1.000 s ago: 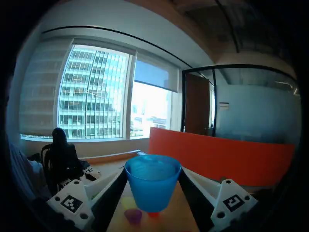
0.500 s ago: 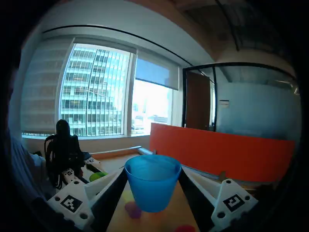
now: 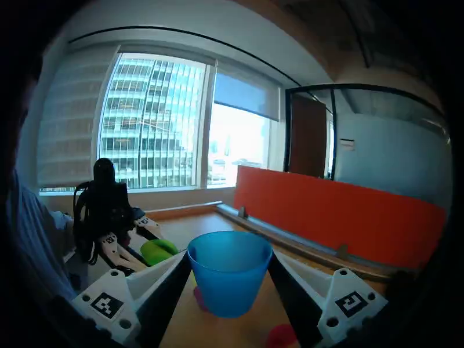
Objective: Pour water
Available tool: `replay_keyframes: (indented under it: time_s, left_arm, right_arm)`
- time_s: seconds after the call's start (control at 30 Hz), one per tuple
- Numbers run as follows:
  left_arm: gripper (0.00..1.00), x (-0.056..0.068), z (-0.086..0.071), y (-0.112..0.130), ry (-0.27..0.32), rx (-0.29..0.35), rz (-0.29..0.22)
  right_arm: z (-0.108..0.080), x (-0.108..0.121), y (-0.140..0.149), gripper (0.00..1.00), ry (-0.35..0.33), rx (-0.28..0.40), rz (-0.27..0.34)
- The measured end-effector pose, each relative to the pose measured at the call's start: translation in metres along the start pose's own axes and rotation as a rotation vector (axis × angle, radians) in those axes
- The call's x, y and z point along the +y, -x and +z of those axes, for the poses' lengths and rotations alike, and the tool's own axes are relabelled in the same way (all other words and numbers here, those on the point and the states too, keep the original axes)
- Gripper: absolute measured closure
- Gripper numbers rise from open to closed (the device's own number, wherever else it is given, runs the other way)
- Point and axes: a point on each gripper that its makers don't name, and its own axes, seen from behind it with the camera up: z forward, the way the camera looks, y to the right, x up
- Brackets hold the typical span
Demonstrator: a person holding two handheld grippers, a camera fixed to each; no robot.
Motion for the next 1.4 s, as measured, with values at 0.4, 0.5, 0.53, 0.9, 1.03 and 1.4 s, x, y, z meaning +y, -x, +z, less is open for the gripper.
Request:
replay_keyframes:
  time_s: [0.4,0.5,0.53,0.9,1.03,1.4]
  left_arm:
    - [0.14,-0.003,-0.003,0.027,-0.003,-0.060,-0.014]
    - [0.15,-0.003,-0.003,0.034,-0.003,-0.074,-0.021]
    - [0.15,-0.003,-0.003,0.036,-0.003,-0.078,-0.023]
    - [0.15,-0.002,-0.003,0.065,-0.004,-0.142,-0.034]
    - [0.15,-0.003,-0.002,0.075,-0.004,-0.170,-0.033]
    - [0.15,-0.007,0.003,0.105,-0.003,-0.254,-0.016]
  right_arm:
    - [0.000,-0.003,0.058,0.08,-0.038,-0.119,0.013]
    - [0.001,-0.004,0.072,0.08,-0.045,-0.144,0.018]
    - [0.001,-0.004,0.077,0.08,-0.047,-0.153,0.020]
    - [0.006,-0.002,0.130,0.08,-0.064,-0.260,0.046]
    - [0.008,-0.001,0.145,0.08,-0.070,-0.292,0.055]
    - [0.011,-0.003,0.184,0.08,-0.089,-0.382,0.039]
